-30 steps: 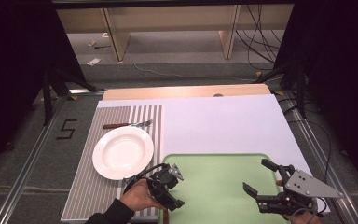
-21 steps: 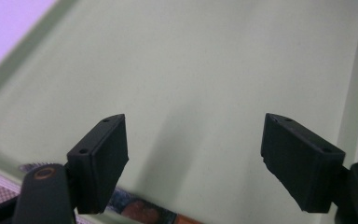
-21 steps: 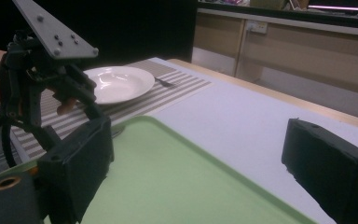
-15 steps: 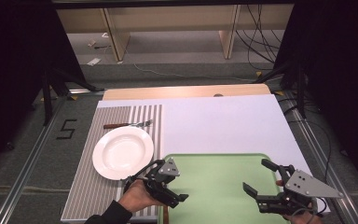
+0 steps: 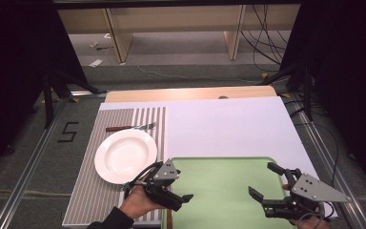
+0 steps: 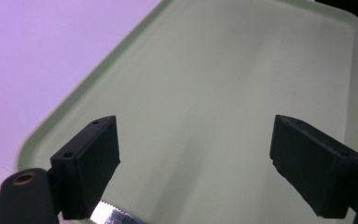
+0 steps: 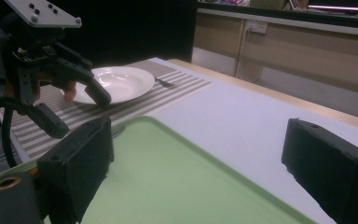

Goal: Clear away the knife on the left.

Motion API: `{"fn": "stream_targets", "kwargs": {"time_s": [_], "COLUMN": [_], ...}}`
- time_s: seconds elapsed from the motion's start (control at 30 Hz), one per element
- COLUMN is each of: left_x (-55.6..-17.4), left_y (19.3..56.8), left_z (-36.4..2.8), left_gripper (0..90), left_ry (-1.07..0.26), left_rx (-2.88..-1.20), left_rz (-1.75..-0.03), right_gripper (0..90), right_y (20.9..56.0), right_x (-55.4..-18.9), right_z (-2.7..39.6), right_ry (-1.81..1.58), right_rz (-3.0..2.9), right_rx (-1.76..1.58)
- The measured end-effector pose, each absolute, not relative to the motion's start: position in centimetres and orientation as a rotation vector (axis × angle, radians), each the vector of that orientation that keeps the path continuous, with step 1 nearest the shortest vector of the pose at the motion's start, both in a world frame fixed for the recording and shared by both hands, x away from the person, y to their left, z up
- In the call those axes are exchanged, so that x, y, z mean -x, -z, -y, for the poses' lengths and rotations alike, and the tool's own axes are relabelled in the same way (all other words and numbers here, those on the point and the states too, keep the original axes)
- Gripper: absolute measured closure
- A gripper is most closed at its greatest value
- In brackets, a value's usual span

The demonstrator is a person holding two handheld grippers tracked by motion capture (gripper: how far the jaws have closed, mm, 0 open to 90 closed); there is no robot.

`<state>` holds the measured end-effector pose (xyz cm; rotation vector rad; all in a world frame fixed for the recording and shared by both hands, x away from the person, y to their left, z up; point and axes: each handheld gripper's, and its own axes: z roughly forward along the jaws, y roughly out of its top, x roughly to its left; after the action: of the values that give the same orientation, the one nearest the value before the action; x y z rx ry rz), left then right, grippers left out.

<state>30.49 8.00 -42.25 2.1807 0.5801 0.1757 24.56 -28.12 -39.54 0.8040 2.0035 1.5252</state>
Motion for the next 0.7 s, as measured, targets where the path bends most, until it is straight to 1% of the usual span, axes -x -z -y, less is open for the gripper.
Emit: {"fn": "stream_targets", "kwargs": {"time_s": [0.17,0.5,0.7], "left_x": [-30.2,-29.5,-29.3], "left_y": [42.1,41.6,41.4], "left_z": [-8.6,-9.3,-9.9], "left_gripper": [15.7,15.8,15.9], "left_ry": [-0.205,-0.232,-0.239], "left_rx": [-2.123,-2.062,-2.014], "left_rz": [-0.575,-0.568,-0.592], "right_gripper": [10.0,10.0,10.0], "right_y": [39.5,39.5,39.5], "right_x": [-24.6,-24.6,-24.6], "right_z": [28.1,28.1,28.1], "right_ry": [-1.524,-1.526,-1.525], "right_rz": [-2.008,-2.005,-2.005], "right_rx": [-0.805,-0.805,-0.807]}}
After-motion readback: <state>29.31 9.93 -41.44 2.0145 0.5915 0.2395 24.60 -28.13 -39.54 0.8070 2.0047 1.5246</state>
